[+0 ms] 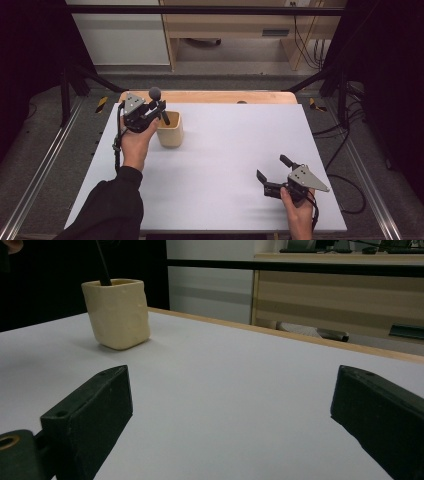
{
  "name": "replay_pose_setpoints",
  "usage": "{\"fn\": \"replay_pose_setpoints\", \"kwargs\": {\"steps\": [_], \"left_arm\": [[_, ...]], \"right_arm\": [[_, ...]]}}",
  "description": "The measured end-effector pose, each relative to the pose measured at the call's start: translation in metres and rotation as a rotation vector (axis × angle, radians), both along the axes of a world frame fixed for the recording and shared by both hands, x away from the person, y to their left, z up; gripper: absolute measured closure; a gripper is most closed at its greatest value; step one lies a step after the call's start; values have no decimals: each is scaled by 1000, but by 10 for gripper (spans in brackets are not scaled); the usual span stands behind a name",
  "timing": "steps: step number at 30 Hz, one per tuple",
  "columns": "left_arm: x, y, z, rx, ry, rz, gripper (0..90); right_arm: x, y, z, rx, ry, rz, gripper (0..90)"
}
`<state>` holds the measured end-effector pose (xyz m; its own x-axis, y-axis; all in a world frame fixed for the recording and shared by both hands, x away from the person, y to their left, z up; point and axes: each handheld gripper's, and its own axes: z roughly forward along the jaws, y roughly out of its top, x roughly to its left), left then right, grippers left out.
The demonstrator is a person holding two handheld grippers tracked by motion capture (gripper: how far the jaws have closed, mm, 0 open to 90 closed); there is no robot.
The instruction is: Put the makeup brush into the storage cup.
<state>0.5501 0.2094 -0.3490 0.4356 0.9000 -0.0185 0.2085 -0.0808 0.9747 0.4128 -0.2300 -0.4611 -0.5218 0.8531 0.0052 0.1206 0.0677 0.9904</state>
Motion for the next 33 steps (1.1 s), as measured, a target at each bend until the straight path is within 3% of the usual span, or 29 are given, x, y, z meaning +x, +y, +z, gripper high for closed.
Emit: {"fn": "replay_pose_setpoints", "kwargs": {"steps": [33], "left_arm": [[2,-3,-18,21,32,-6,703]], "right_arm": [[-1,2,-1,-7,5,8,41]]}}
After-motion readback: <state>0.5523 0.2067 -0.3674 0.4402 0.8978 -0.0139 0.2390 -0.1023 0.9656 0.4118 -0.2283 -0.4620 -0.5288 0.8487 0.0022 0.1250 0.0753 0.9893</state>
